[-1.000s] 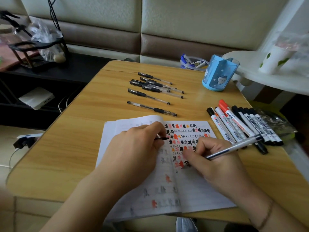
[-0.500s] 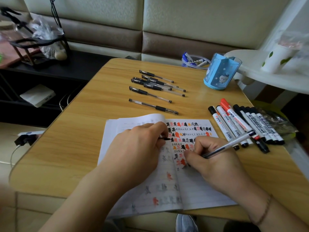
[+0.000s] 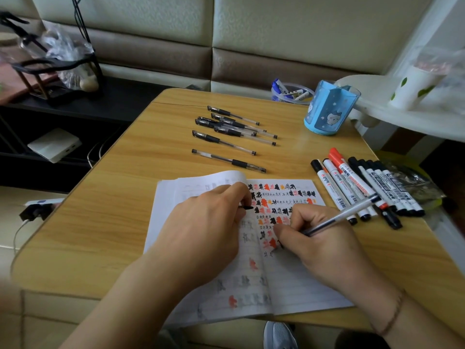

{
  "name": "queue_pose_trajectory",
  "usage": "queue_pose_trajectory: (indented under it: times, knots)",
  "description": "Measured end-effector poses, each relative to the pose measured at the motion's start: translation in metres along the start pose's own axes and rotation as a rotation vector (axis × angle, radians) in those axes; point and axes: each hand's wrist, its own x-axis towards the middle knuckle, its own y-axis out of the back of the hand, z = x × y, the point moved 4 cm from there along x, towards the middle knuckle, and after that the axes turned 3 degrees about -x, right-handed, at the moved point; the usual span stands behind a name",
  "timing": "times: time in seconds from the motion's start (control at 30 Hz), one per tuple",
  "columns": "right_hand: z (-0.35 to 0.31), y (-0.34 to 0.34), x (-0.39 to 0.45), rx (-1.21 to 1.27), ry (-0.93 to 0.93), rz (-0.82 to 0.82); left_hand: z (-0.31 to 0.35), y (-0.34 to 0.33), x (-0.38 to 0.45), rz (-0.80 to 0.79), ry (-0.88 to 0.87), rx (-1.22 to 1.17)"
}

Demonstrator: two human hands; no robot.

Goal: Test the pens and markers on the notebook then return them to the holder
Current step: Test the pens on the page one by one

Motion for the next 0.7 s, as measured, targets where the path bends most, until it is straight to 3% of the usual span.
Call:
queue_pose_trajectory:
  times: [0.1, 0.23, 0.3, 0.5, 0.7]
  knots:
    - [-0.002, 0.001, 0.001, 0.012, -0.030, -0.008, 0.002, 0.000, -0.002, 0.027, -0.058, -0.080]
    - [-0.004, 0.005, 0.005, 0.430, -0.146, -0.013, 0.009, -0.001, -0.003, -0.014, -0.121, -0.214]
    - [-0.010, 0.004, 0.005, 0.523, -0.119, -0.051, 0.013, -0.002, -0.003, -0.030, -0.153, -0.261]
    - [-0.017, 0.002, 0.009, 0.443, -0.055, 0.028, 0.018, 0.000, -0.003, 0.036, -0.192, -0.343]
    - [-0.020, -0.007, 0.008, 0.370, -0.094, 0.245, 0.019, -0.002, -0.005, 0.192, -0.161, -0.193]
